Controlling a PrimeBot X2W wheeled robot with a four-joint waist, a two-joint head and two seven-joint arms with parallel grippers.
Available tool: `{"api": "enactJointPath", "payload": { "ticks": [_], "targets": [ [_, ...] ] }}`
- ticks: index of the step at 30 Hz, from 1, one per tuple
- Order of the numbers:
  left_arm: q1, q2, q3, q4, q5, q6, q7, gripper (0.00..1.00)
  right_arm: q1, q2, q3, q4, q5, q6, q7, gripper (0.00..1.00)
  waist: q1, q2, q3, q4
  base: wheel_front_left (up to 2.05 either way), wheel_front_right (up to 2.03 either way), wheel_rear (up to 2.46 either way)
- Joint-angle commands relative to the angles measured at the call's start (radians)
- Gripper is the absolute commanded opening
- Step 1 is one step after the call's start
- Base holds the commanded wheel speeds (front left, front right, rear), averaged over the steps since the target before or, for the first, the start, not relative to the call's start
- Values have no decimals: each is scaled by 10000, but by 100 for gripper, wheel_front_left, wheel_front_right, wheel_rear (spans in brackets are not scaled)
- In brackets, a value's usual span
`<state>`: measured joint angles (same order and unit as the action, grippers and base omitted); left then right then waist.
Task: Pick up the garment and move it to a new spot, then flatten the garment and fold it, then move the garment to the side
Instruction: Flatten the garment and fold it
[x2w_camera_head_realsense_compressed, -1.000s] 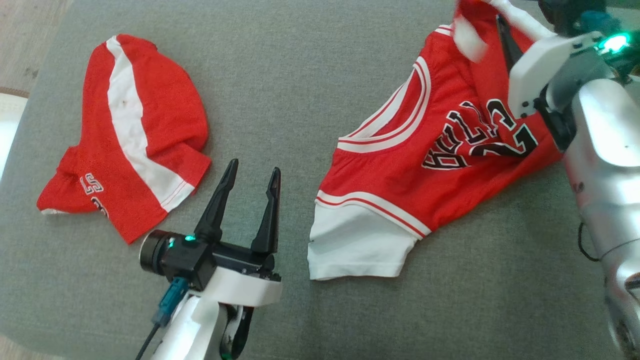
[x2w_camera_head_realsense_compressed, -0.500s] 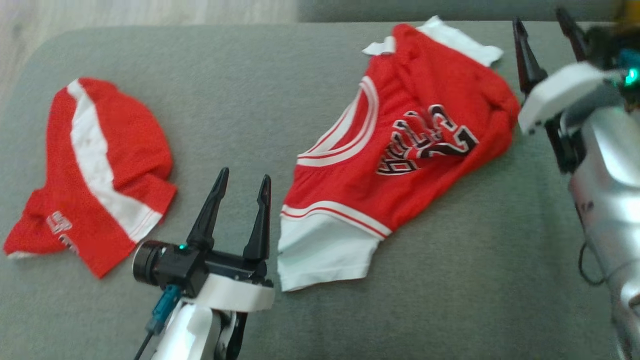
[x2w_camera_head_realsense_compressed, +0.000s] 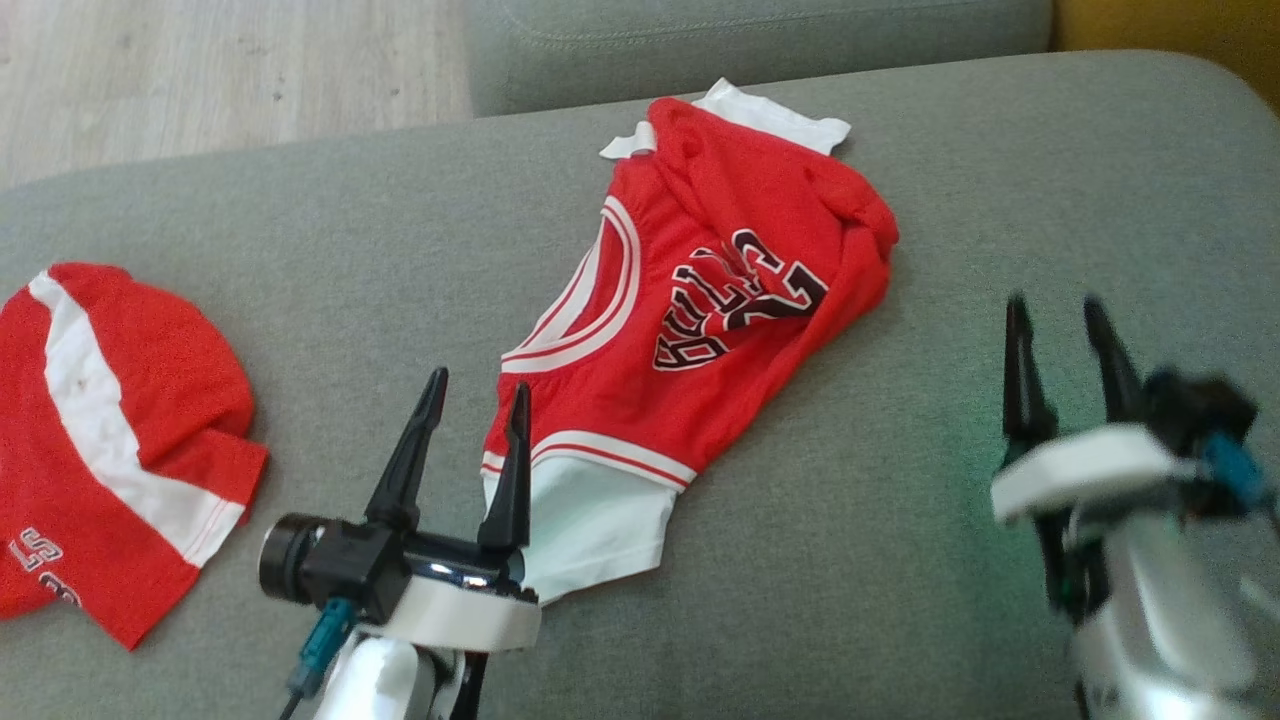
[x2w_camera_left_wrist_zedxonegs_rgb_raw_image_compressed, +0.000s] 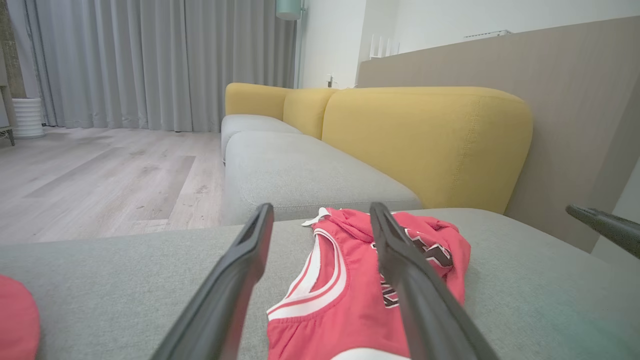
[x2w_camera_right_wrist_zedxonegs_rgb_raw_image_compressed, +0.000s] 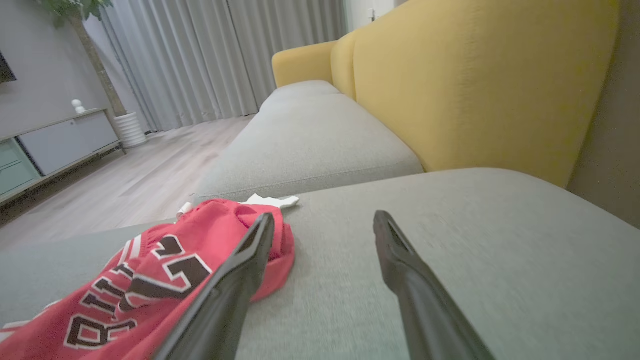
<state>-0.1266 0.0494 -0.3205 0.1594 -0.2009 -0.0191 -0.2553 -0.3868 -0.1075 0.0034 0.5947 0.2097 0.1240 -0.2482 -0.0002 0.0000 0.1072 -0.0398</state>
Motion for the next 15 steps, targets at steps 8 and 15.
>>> {"api": "enactJointPath", "payload": {
  "ticks": [8,15],
  "targets": [
    [106,9,615,-358,-365,-116,-65,100,2004,548,-330,-1873,-520,67,-134,100,2,0,-229,-271,0,0,0],
    [71,9,573,-317,-328,-190,-65,100,2195,569,-222,-2084,20,67,-134,100,2,0,-144,-130,0,0,0]
  ]
}}
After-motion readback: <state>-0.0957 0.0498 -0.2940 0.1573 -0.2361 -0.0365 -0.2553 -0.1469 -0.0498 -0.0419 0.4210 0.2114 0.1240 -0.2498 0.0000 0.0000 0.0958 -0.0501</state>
